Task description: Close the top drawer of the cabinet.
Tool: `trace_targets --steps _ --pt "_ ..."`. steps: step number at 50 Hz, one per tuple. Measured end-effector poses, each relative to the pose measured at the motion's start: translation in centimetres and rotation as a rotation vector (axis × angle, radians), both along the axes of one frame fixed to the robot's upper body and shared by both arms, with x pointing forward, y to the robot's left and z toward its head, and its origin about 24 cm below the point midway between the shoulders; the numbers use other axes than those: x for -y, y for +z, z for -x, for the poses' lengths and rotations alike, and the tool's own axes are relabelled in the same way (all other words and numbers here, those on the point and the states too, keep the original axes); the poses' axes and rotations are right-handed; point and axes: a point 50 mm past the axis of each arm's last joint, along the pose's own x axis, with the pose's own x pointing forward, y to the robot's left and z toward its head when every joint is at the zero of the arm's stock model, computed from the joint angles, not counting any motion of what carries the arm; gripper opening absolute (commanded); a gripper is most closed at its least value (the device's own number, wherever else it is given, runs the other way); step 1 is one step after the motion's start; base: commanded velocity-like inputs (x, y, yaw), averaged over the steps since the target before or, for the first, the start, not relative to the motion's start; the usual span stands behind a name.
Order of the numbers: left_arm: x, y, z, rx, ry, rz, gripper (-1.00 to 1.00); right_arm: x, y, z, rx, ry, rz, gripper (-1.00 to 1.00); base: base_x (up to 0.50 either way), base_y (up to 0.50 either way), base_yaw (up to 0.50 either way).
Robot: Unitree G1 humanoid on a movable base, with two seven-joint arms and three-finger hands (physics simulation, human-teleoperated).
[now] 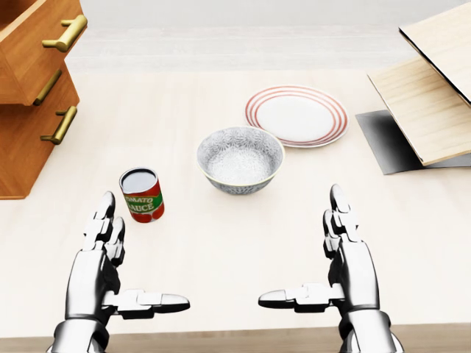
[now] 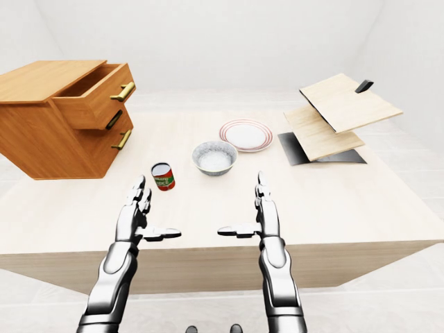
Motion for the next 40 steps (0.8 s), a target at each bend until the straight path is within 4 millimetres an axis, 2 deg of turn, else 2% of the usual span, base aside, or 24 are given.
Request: trace_targets --steps 19,29,40 --pt "-0.7 0.4 0.4 0.014 0.011 -0.007 1.0 0.6 0.8 0.4 0.024 -0.008 0.015 1.0 0.0 0.0 0.0" --pt "-1.0 2.5 1.2 0.094 0.04 -0.045 1.0 1.1 2.7 0.8 0.073 -0.016 0.035 1.0 0.0 0.0 0.0" --pt "-1.4 4.7 1.8 0.151 0.064 -0.063 1.0 1.6 5.6 1.4 0.178 -0.019 0.051 1.0 0.0 0.0 0.0"
